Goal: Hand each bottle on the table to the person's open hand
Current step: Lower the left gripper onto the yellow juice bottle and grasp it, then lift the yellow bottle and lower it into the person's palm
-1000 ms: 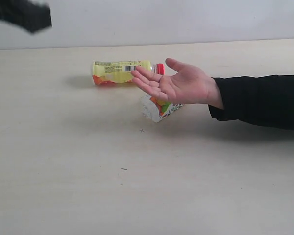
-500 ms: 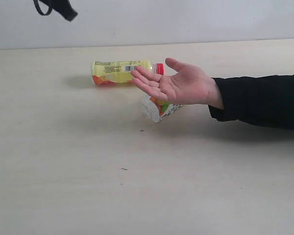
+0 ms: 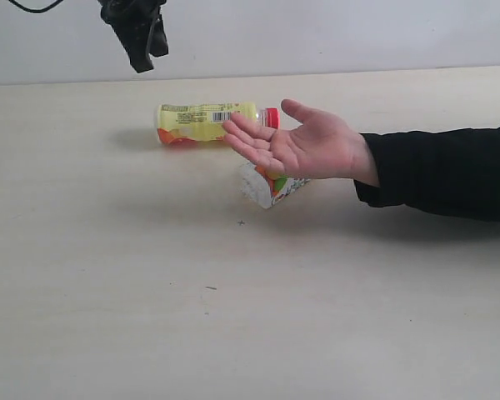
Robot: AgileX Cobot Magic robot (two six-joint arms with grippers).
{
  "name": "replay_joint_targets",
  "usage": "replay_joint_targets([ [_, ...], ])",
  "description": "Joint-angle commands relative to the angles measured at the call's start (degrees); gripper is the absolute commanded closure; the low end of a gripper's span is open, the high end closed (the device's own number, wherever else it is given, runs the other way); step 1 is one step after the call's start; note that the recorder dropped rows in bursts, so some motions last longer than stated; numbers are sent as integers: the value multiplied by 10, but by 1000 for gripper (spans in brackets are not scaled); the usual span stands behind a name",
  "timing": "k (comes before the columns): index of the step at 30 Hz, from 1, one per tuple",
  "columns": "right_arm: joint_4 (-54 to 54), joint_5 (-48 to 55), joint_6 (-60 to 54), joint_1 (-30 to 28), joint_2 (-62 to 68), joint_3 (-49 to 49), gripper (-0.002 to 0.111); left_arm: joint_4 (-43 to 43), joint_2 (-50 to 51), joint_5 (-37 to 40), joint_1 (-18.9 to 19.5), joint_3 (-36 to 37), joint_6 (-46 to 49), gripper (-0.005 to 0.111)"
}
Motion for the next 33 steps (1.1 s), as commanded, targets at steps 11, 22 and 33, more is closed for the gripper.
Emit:
replay_joint_targets([
  [11,-1,-4,1,-3,-4,3,108,-10,91,-44,-15,-28,42,29],
  [22,-1,-4,1,-3,-4,3,108,-8,128,-58,-15,-28,42,30],
  [33,-1,-4,1,-3,-4,3,108,-7,158,-81,-15,-28,44,30],
])
